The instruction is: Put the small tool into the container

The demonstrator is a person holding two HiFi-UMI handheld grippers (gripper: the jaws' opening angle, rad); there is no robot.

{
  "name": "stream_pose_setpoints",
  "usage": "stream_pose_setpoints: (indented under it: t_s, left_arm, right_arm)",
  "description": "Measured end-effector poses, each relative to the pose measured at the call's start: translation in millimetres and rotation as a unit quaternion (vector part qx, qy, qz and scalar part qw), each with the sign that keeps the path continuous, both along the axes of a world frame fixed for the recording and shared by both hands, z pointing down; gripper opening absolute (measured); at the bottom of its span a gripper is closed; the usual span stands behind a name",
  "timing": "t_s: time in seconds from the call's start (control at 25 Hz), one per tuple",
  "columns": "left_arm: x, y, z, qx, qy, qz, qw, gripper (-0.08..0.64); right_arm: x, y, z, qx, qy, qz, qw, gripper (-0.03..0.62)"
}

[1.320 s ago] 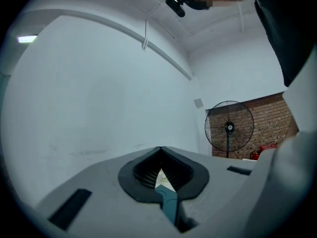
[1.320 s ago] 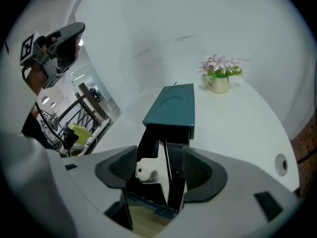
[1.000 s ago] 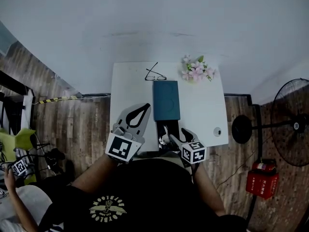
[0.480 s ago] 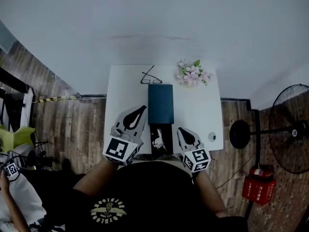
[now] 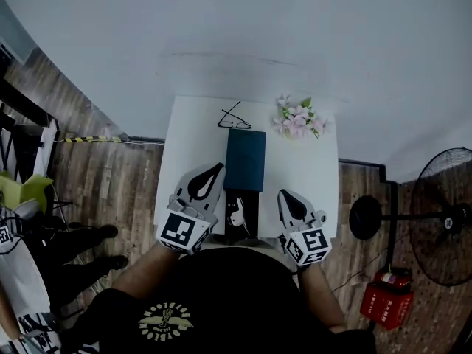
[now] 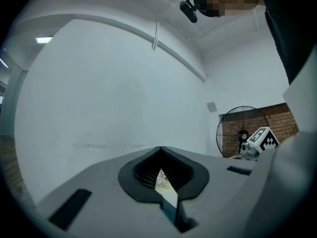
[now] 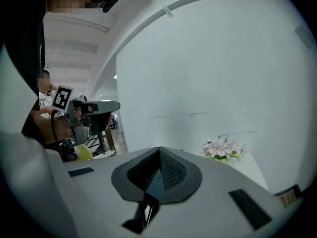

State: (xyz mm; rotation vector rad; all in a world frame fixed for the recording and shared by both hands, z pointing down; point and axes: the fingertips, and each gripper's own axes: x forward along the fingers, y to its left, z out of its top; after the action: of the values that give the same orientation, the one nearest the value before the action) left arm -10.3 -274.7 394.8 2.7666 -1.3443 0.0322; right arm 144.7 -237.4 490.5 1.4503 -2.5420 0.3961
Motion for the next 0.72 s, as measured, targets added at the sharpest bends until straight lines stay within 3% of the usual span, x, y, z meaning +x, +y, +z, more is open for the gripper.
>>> stream_pose_setpoints:
  t_s: [0.72]
  left_arm:
    - [1,16,-22,0.019,-0.003,-0.048,0.9986,0.006]
  right_arm:
    - [28,-1,-128,0.123,-0.023,-0.018,0.992,0.001]
